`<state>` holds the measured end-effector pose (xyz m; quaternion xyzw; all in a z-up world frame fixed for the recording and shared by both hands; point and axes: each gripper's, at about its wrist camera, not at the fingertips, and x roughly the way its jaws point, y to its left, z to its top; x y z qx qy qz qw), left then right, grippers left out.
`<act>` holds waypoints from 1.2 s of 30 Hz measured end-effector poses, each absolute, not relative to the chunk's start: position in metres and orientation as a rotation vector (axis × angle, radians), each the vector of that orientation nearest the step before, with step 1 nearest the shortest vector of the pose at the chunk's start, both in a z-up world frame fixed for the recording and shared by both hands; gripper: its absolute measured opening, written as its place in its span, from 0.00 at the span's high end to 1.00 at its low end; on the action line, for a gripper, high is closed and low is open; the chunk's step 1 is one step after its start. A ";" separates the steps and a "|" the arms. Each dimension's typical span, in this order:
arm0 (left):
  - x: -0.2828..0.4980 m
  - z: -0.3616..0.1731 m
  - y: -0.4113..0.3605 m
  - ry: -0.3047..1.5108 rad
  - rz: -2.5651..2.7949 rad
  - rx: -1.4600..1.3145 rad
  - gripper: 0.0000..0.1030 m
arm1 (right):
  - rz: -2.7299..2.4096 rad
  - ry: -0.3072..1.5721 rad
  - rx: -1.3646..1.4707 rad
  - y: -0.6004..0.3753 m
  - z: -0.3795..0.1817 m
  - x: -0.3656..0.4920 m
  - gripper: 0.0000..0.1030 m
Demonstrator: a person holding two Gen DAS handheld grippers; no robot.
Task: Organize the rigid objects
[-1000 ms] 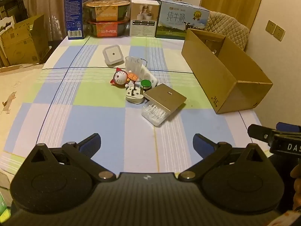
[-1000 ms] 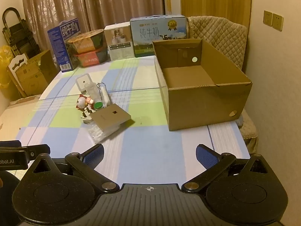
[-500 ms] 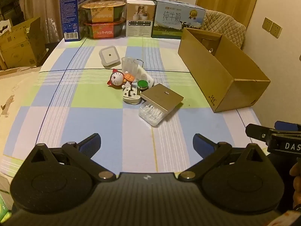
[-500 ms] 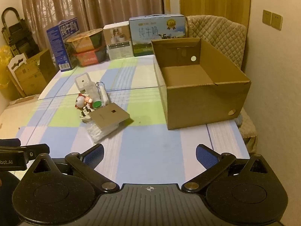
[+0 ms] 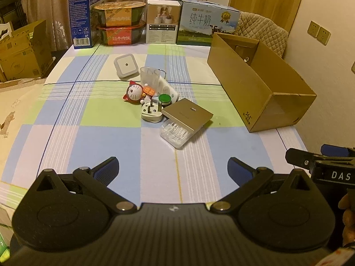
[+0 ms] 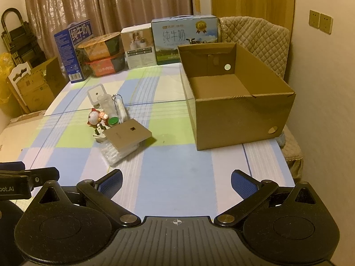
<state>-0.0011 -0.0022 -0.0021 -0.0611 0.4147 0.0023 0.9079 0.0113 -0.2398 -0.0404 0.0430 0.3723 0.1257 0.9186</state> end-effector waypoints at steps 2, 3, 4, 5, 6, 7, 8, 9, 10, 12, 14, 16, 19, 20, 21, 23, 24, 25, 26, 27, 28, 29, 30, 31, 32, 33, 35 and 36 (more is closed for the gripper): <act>-0.001 -0.002 -0.002 0.855 0.006 -0.125 0.01 | 0.258 0.765 0.087 -0.239 -0.041 0.011 0.02; -0.001 -0.002 -0.002 0.855 0.005 -0.125 0.01 | 0.258 0.765 0.086 -0.239 -0.041 0.011 0.02; -0.001 -0.002 -0.002 0.856 0.004 -0.125 0.01 | 0.258 0.765 0.087 -0.239 -0.041 0.011 0.02; -0.001 -0.002 -0.002 0.856 0.004 -0.125 0.01 | 0.257 0.765 0.088 -0.239 -0.040 0.011 0.02; -0.001 -0.002 -0.002 0.855 0.004 -0.126 0.01 | 0.257 0.766 0.088 -0.239 -0.041 0.011 0.02; -0.001 -0.002 -0.002 0.855 0.004 -0.128 0.01 | 0.256 0.767 0.088 -0.239 -0.041 0.011 0.02; 0.000 -0.002 -0.002 0.856 0.004 -0.128 0.01 | 0.257 0.767 0.086 -0.239 -0.041 0.011 0.02; -0.001 -0.003 -0.002 0.857 0.005 -0.128 0.01 | 0.257 0.767 0.086 -0.239 -0.041 0.011 0.02; -0.001 -0.003 -0.002 0.858 0.005 -0.128 0.01 | 0.256 0.768 0.087 -0.239 -0.041 0.011 0.02; -0.001 -0.003 -0.002 0.857 0.005 -0.129 0.01 | 0.256 0.768 0.086 -0.239 -0.041 0.011 0.02; -0.001 -0.003 -0.002 0.858 0.005 -0.130 0.01 | 0.256 0.769 0.087 -0.239 -0.042 0.011 0.02; -0.001 -0.003 -0.002 0.857 0.004 -0.129 0.01 | 0.255 0.768 0.086 -0.239 -0.042 0.011 0.02; -0.002 -0.004 -0.002 0.857 0.004 -0.130 0.01 | 0.256 0.768 0.086 -0.239 -0.042 0.011 0.02; -0.002 -0.003 -0.002 0.857 0.004 -0.130 0.01 | 0.257 0.768 0.085 -0.238 -0.042 0.011 0.02; -0.002 -0.003 -0.002 0.857 0.004 -0.130 0.01 | 0.257 0.768 0.085 -0.238 -0.042 0.012 0.02; -0.002 -0.003 -0.002 0.857 0.006 -0.129 0.01 | 0.258 0.768 0.086 -0.238 -0.042 0.012 0.02; -0.002 -0.003 -0.002 0.858 0.006 -0.130 0.01 | 0.258 0.769 0.086 -0.238 -0.042 0.012 0.02; -0.002 -0.003 -0.002 0.858 0.006 -0.131 0.01 | 0.256 0.768 0.084 -0.238 -0.042 0.011 0.02; -0.002 -0.003 -0.002 0.858 0.007 -0.133 0.01 | 0.257 0.768 0.085 -0.238 -0.042 0.012 0.02; -0.002 -0.003 -0.002 0.858 0.007 -0.133 0.01 | 0.256 0.768 0.085 -0.238 -0.042 0.011 0.02; -0.001 -0.003 -0.002 0.858 0.007 -0.134 0.01 | 0.256 0.768 0.085 -0.238 -0.042 0.012 0.02; -0.001 -0.003 -0.002 0.858 0.008 -0.133 0.01 | 0.257 0.768 0.085 -0.238 -0.042 0.012 0.02; -0.002 -0.003 -0.002 0.857 0.007 -0.134 0.01 | 0.257 0.768 0.085 -0.238 -0.042 0.012 0.02; -0.002 -0.003 -0.002 0.856 0.007 -0.134 0.01 | 0.257 0.769 0.084 -0.238 -0.042 0.012 0.02; -0.002 -0.003 -0.002 0.856 0.007 -0.133 0.01 | 0.257 0.768 0.085 -0.238 -0.042 0.012 0.02; -0.001 -0.003 -0.002 0.856 0.007 -0.133 0.01 | 0.257 0.768 0.085 -0.238 -0.042 0.012 0.02; -0.001 -0.003 -0.002 0.857 0.008 -0.136 0.01 | 0.257 0.768 0.084 -0.238 -0.042 0.012 0.02; -0.001 -0.003 -0.002 0.857 0.008 -0.136 0.01 | 0.257 0.768 0.084 -0.238 -0.042 0.012 0.02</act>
